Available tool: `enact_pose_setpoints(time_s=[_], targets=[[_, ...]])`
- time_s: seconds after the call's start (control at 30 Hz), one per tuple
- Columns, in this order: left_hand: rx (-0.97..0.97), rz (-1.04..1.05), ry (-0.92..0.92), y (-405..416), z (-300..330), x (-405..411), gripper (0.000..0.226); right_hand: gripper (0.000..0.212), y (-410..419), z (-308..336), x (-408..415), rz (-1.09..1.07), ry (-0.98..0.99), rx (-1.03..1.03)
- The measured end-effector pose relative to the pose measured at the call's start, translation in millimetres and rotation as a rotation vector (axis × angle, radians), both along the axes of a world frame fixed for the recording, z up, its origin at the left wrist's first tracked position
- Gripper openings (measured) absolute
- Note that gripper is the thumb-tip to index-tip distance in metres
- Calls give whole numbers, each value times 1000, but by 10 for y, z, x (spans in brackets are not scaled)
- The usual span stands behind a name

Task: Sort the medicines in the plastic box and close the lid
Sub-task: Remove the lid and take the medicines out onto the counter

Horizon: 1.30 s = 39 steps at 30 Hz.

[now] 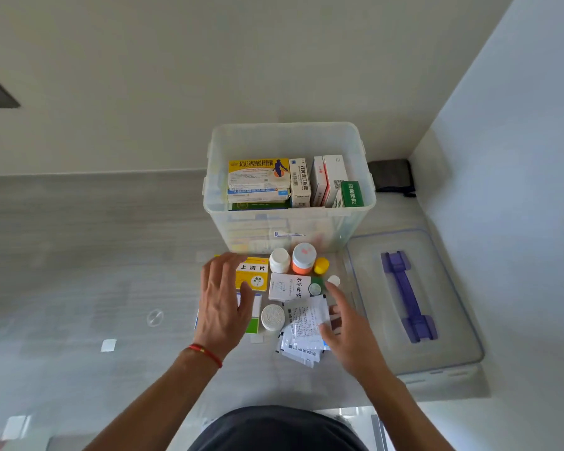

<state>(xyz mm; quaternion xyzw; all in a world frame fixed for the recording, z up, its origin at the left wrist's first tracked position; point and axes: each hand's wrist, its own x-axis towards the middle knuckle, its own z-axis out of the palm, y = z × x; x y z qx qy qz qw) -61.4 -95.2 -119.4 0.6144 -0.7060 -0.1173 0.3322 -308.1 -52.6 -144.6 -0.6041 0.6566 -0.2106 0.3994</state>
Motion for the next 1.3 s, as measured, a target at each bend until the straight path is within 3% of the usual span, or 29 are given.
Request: enact_pose_setpoints(time_s=[0.27,0.47,0.63,0.83,1.07,1.2,1.3], targets=[[122,80,18,164,-29,79,41,72,42,-112,105,145,286,-2],[80,52,44,82,148,40,43,64,-7,66,20,219,390,-76],[1,29,115,-134,404,-42,44,24,-413,681,-78,143,368,-372],[-95,17,140,-432,701,-125,43,13,-1301,1465,-168,86,253,-626],[-128,13,-112,-1264,966,21,34,25,-2234,1468,290,335,322,-376],[67,49,-426,-1621,831,156,43,36,-2606,1177,561,458,488,-211],[248,147,-385,-1684,647,212,56,39,-2807,972,719,506,583,-202]])
